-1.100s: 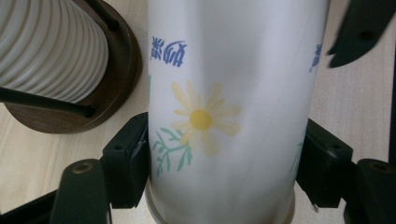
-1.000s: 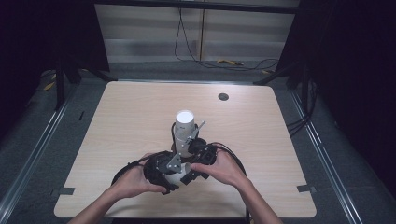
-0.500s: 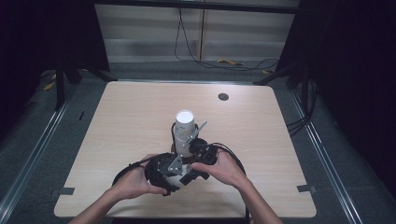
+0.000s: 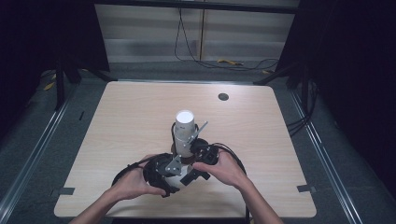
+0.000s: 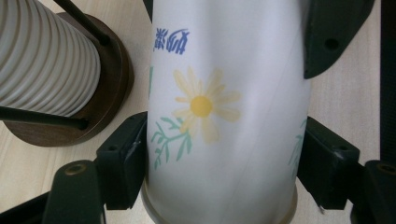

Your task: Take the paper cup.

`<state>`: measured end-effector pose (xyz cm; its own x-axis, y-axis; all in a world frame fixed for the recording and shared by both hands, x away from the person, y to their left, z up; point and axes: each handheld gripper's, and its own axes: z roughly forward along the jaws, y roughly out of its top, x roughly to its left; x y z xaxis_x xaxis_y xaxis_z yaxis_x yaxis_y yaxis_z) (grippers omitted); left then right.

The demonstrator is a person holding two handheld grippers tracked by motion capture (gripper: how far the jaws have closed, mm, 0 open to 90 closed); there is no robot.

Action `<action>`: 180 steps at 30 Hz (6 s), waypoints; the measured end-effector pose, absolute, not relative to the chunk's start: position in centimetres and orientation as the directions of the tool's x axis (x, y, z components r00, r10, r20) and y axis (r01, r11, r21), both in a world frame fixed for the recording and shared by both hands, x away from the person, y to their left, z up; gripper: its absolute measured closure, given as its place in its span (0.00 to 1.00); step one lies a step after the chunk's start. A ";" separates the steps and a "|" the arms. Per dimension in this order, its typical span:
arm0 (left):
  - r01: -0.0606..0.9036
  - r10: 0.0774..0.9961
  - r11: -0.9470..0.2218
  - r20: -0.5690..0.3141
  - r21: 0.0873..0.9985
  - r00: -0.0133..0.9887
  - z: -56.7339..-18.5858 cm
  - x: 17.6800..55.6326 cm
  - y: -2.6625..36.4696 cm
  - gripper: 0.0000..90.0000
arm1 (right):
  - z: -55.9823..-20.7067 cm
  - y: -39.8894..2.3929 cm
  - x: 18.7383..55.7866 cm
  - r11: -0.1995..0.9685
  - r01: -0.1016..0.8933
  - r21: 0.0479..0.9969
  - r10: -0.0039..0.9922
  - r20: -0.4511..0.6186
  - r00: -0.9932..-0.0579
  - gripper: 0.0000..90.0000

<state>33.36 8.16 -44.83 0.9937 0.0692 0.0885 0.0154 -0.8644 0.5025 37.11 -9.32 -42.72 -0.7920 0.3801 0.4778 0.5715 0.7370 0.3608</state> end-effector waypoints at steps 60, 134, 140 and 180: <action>0.265 0.338 -0.522 -0.089 0.811 0.937 -43.9 35.5 14.5 0.20 | -42.4 -14.7 35.5 0.544 0.623 0.562 0.479 0.402 -0.780 0.40; 0.296 0.220 -0.262 -0.241 0.919 0.945 -42.9 34.8 14.6 0.17 | -41.7 -15.0 33.7 0.332 0.421 0.844 0.281 0.337 -0.898 0.40; 0.290 0.202 -0.285 -0.238 0.914 0.950 -43.3 34.7 14.2 0.17 | -41.8 -14.5 33.6 0.344 0.412 0.844 0.269 0.332 -0.904 0.41; 0.317 0.150 -0.225 -0.289 0.921 0.946 -43.2 34.7 14.4 0.24 | -42.3 -13.8 33.8 0.349 0.428 0.834 0.221 0.370 -0.902 0.39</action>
<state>34.72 14.38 -43.23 0.9456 0.1496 -0.2888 0.3170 -0.2253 0.9213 33.76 -13.83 -42.34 -0.9023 0.2215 0.3699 0.4275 0.3489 0.8340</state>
